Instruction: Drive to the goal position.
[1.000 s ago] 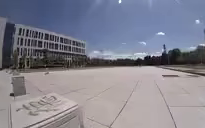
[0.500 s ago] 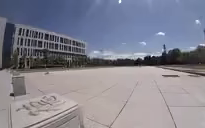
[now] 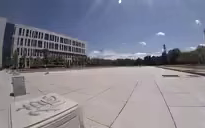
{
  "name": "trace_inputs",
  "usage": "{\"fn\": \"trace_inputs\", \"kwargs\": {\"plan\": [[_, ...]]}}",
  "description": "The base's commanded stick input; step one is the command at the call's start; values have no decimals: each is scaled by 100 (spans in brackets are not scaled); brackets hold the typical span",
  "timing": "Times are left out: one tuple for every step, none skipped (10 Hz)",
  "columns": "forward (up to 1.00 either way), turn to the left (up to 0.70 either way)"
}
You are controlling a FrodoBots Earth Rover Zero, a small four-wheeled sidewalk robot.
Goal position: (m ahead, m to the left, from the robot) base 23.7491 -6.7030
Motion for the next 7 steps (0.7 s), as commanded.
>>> {"fn": "trace_inputs", "kwargs": {"plan": [[6, 0], [6, 0], [6, 0], [6, 0], [6, 0], [5, 0], [6, 0]]}}
